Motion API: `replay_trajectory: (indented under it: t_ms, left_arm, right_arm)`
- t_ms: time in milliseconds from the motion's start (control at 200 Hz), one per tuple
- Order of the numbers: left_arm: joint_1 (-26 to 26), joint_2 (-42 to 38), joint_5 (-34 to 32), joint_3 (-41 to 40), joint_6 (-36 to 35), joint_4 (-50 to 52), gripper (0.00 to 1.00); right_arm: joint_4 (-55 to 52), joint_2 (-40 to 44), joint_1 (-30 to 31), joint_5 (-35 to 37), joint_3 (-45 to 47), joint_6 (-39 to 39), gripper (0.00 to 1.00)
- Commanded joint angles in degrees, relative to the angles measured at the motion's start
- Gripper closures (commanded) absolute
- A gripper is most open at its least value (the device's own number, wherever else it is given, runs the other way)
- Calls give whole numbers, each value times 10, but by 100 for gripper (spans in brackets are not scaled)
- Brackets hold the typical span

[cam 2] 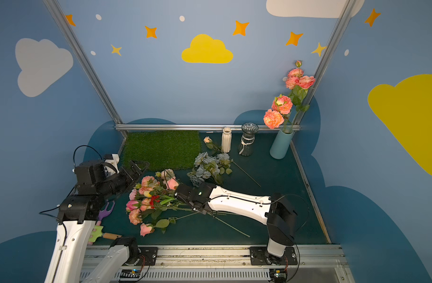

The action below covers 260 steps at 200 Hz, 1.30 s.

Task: Place the pink flowers into the vase
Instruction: Pick up the flower at the center of the board, then place the flower in the vase.

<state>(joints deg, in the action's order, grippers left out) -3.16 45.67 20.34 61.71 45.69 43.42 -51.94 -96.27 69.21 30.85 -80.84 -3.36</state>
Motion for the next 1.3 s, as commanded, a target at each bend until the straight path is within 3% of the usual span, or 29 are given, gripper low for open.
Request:
replay_trajectory:
  t_ms: [0,300,385,491,721,901,1026,1297]
  left_arm:
    - [-2,-5,-17,5,-22,-12,0]
    - [-2,-6,-26,-34,-41,-56,0]
    - [-2,-5,-37,-43,-52,-63,0]
    - [-2,0,-47,-53,-64,-72,0]
    - [-2,24,-40,-76,-66,-98,0]
    - [-2,40,-36,-90,-62,-117,0]
    - [-2,47,-36,-96,-60,-123,0]
    - [-2,51,-41,-95,-63,-120,0]
  right_arm:
    - [77,56,-40,25,-14,-10,100]
    - [305,50,-143,88,-106,-136,100]
    - [398,34,-172,100,-127,-189,100]
    - [591,9,-196,98,-123,-301,100]
    - [692,-97,-246,90,-291,-390,100]
    - [657,-172,-278,65,-441,-398,100]
    - [638,-199,-295,72,-498,-398,100]
    - [522,-202,-342,84,-525,-284,100]
